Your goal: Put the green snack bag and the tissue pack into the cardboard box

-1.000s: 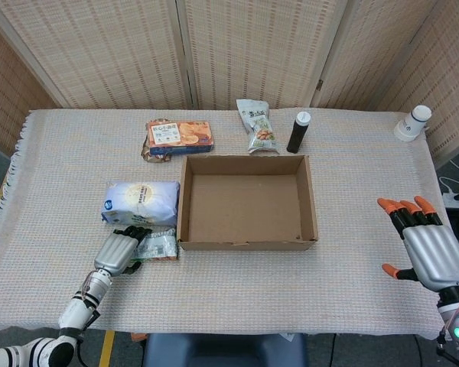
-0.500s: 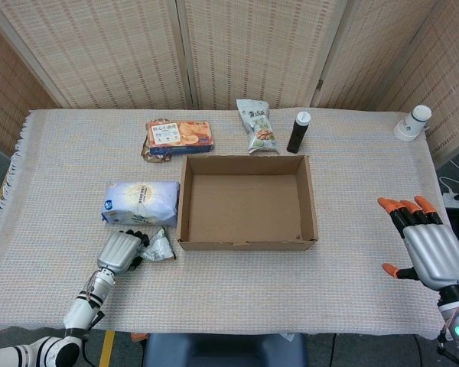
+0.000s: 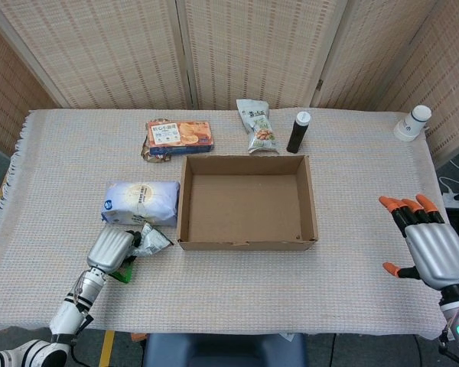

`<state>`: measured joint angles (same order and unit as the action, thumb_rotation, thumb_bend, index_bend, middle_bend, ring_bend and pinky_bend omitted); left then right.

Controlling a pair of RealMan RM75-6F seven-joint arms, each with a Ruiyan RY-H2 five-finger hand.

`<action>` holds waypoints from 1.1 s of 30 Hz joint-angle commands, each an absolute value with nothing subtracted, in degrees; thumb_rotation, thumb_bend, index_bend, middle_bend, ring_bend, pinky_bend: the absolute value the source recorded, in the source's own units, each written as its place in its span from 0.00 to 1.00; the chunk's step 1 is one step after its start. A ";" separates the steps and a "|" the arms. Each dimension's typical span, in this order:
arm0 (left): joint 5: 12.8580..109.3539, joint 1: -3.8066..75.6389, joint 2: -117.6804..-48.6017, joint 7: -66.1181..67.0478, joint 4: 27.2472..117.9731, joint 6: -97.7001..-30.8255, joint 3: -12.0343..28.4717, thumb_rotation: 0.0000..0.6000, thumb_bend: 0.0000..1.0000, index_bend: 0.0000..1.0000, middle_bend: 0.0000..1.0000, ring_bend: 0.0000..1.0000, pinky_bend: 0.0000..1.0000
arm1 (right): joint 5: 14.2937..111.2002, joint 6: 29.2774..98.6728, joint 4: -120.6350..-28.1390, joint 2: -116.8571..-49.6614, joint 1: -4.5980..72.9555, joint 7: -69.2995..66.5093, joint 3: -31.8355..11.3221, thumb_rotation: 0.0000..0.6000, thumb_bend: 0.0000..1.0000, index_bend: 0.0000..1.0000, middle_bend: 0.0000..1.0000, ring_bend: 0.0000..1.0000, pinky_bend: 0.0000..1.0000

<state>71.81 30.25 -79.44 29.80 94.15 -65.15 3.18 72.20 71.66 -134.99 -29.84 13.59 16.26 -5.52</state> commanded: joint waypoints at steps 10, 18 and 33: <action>70.05 31.90 -61.97 41.18 115.79 -66.49 5.30 1.00 0.47 0.78 0.82 0.72 0.80 | 72.88 71.70 -134.99 -29.42 13.34 15.54 -5.36 1.00 0.07 0.09 0.11 0.00 0.00; 65.23 38.02 -58.43 47.69 124.43 -65.71 11.10 1.00 0.47 0.78 0.82 0.72 0.81 | 73.53 72.00 -134.99 -29.18 13.07 15.14 -5.28 1.00 0.07 0.09 0.11 0.00 0.00; 57.83 55.61 -80.92 49.69 108.50 -64.21 19.79 1.00 0.47 0.78 0.83 0.72 0.81 | 73.37 72.78 -134.99 -28.08 12.83 13.88 -5.74 1.00 0.06 0.09 0.11 0.00 0.00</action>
